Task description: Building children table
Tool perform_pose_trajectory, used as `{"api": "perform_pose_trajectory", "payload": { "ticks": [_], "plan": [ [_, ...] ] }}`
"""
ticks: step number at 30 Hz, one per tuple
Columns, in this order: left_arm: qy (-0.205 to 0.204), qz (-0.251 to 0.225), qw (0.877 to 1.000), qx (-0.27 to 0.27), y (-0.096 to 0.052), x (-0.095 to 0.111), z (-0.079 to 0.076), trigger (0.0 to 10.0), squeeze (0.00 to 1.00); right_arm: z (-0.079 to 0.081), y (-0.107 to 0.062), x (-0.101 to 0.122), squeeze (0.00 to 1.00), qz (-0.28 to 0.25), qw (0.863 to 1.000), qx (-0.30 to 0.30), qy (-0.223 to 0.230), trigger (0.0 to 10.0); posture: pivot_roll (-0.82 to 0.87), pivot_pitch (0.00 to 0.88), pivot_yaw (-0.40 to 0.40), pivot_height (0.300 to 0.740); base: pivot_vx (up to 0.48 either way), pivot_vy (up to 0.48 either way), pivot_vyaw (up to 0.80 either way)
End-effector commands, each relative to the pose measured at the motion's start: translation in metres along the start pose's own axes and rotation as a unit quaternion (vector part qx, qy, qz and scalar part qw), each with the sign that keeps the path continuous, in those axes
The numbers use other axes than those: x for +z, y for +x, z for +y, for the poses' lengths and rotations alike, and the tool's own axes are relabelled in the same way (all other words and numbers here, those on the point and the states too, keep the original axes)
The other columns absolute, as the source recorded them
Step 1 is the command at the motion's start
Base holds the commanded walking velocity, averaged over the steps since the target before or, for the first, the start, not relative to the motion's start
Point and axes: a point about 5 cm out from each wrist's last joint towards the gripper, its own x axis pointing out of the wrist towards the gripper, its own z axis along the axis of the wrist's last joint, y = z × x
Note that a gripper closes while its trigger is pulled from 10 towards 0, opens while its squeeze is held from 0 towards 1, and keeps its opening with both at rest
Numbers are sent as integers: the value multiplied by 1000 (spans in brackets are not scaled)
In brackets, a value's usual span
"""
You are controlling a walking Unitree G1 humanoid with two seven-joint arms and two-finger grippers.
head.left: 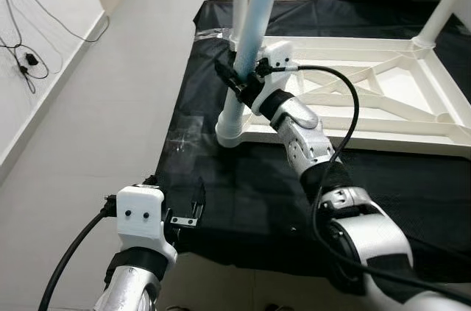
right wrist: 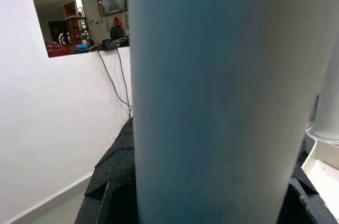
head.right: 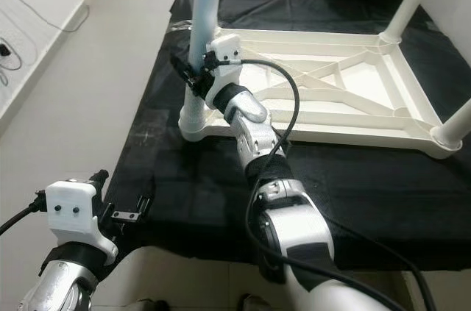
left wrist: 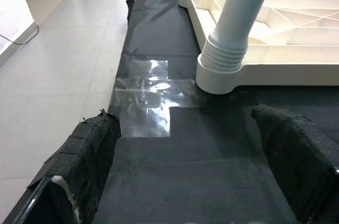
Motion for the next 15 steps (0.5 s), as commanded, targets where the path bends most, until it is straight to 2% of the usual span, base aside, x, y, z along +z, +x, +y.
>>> {"api": "perform_pose_trajectory", "payload": {
  "ticks": [1,2,4,5,6,7,8,9,12,13,14,15],
  "plan": [
    [4,8,1000,1,0,-4,2,10000,0,4,-19,-45,0,104,994,20,20,10000,138,231,-16,740,0,0,0],
    [4,8,1000,2,0,-4,2,10000,0,9,-20,-46,0,107,992,49,35,10000,138,231,-16,740,0,0,0],
    [4,8,1000,2,0,-4,2,10000,0,9,-20,-46,0,107,992,49,35,10000,138,231,-16,740,0,0,0],
    [5,8,1000,2,0,-4,3,10000,0,12,-20,-47,0,108,991,69,45,10000,138,231,-16,740,0,0,0],
    [5,8,1000,3,0,-4,3,10000,0,18,-22,-50,0,121,984,111,63,10000,138,231,-16,740,0,0,0],
    [5,8,1000,3,0,-4,3,10000,0,18,-22,-50,0,121,984,111,63,10000,138,231,-16,740,0,0,0],
    [6,8,1000,3,0,-4,4,10000,0,23,-25,-55,0,140,975,155,78,10000,138,231,-16,740,0,0,0],
    [6,8,1000,3,0,-4,4,10000,0,23,-25,-55,0,140,975,155,78,10000,138,231,-16,740,0,0,0],
    [8,8,1000,5,0,-4,5,10000,0,33,-36,-65,0,203,937,263,109,10000,141,238,-21,740,0,0,0],
    [8,8,1000,5,0,-4,5,10000,0,33,-36,-65,0,203,937,263,109,10000,141,238,-21,740,0,0,0],
    [9,7,1000,5,0,-4,5,10000,0,34,-39,-66,0,216,928,282,114,10000,141,238,-21,740,0,0,0],
    [9,7,1000,5,0,-4,5,10000,0,34,-39,-66,0,216,928,282,114,10000,141,238,-21,740,0,0,0]
  ]
}}
